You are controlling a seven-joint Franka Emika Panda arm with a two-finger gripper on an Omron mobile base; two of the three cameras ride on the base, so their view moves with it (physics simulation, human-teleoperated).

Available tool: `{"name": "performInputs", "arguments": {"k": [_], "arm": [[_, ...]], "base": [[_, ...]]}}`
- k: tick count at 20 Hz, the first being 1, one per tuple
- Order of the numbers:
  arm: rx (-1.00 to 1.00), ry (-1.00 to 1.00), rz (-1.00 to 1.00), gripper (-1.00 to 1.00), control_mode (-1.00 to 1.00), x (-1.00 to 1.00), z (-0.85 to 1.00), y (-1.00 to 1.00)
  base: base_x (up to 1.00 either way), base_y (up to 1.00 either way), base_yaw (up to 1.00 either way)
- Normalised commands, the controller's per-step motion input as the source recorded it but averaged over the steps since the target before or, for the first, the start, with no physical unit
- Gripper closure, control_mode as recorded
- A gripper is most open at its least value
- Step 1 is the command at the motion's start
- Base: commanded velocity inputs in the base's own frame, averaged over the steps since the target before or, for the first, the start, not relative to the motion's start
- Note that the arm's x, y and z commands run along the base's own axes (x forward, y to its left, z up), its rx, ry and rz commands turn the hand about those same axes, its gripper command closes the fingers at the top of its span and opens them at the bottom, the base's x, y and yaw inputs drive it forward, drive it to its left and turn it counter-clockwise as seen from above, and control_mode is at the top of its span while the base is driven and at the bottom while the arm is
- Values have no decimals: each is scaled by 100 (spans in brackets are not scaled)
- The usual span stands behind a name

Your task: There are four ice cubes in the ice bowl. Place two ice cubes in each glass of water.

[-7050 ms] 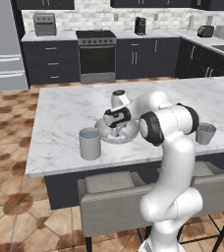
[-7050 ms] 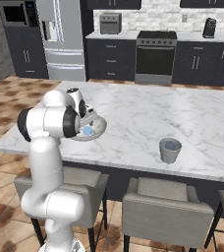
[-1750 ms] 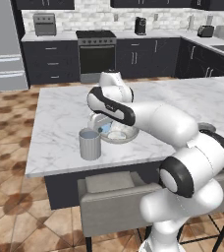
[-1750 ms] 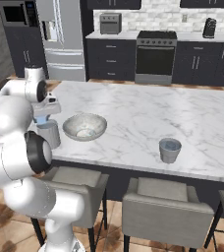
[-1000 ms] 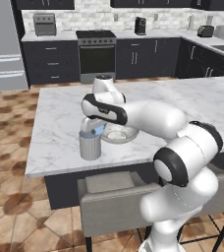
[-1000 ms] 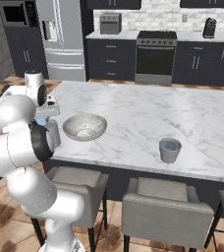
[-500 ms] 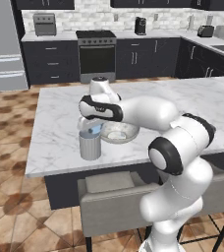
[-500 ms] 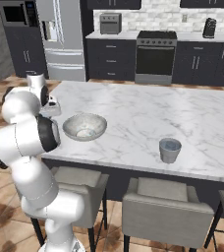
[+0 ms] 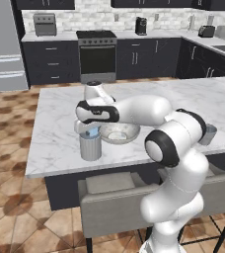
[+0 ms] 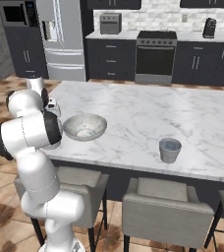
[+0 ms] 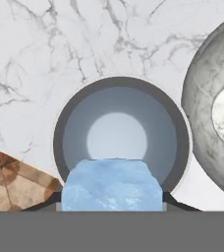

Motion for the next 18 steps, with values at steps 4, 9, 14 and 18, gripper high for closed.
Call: {"name": "performInputs", "arguments": {"k": [4,9,14,18], "arm": [[-1,0,-6,100,-100,0,-11,0],[-1,0,-7,100,-100,7,-16,0],[0,0,-7,100,-100,9,-11,0],[0,0,-7,100,-100,5,0,0]], "base": [[0,0,0],[0,0,0],[0,0,0],[0,0,0]]}}
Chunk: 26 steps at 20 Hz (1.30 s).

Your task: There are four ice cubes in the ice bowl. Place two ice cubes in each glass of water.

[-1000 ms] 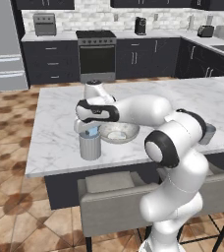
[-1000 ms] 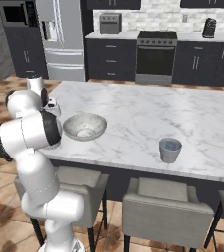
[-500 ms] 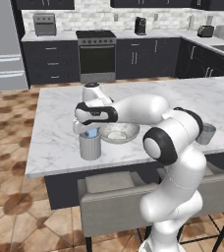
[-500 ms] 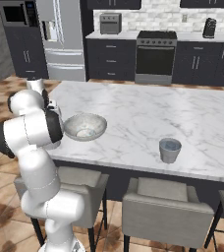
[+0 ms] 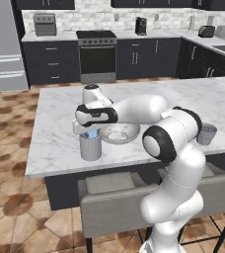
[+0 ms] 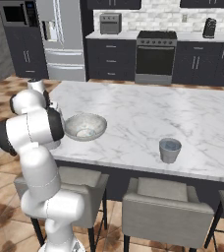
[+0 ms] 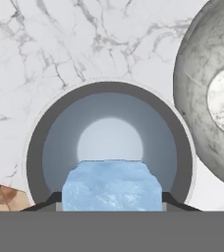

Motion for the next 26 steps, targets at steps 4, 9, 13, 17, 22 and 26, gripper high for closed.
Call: {"name": "performInputs", "arguments": {"k": [4,9,13,17,22,26], "arm": [[0,0,-7,100,-100,5,0,0],[0,0,-7,-100,-100,5,0,0],[0,0,-6,-100,-100,1,0,0],[0,0,-7,-100,-100,0,0,0],[0,-1,-6,-100,-100,0,0,0],[0,-6,-7,-100,-100,0,1,-9]], "base": [[0,0,0],[0,0,0],[0,0,0],[0,0,0],[0,0,0],[0,0,0]]}}
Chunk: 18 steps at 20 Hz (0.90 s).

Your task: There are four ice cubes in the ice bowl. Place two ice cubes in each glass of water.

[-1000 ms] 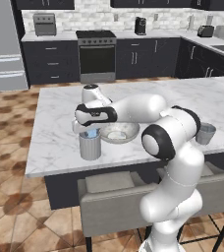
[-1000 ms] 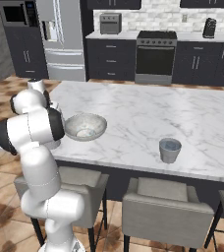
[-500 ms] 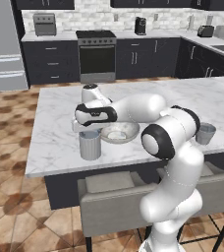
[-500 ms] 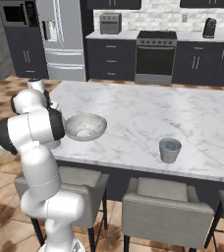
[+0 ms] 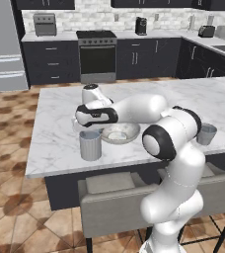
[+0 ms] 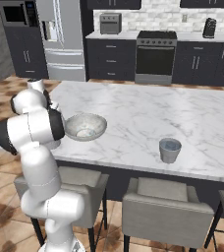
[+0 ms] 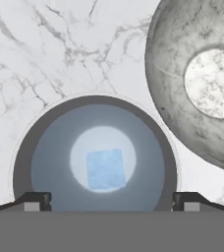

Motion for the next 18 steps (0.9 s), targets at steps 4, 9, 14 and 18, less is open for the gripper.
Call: {"name": "performInputs", "arguments": {"k": [4,9,14,18], "arm": [[7,-11,-13,-100,-100,-18,25,-56],[16,-13,-11,-100,-100,-30,55,-77],[6,0,-6,-100,-100,-51,46,-78],[0,0,-2,-100,-100,-56,28,-69]], "base": [[0,0,0],[0,0,0],[0,0,0],[0,0,0]]}}
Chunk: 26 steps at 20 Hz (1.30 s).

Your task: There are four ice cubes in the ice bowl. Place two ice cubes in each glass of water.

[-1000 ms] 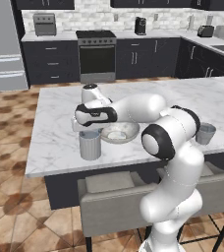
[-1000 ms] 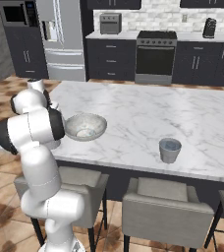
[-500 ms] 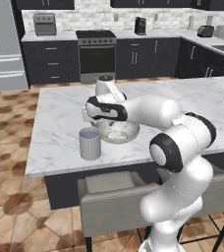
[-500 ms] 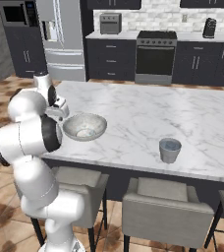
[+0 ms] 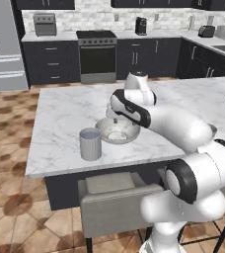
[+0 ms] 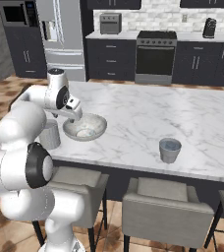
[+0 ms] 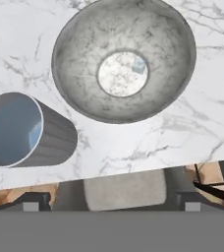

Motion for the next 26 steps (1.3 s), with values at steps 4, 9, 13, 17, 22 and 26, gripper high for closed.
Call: {"name": "performInputs", "arguments": {"k": [4,9,13,17,22,26], "arm": [[-5,7,1,-100,-100,-11,27,-24],[-9,17,1,-100,-100,8,3,-4],[-2,16,0,-100,-100,27,-6,-1],[0,4,-3,-100,-100,30,-31,-15],[0,0,-4,-100,-100,28,-46,-14],[0,0,-4,-100,-100,41,-49,-8]], "base": [[0,0,0],[0,0,0],[0,0,0],[0,0,0],[0,0,0],[0,0,0]]}}
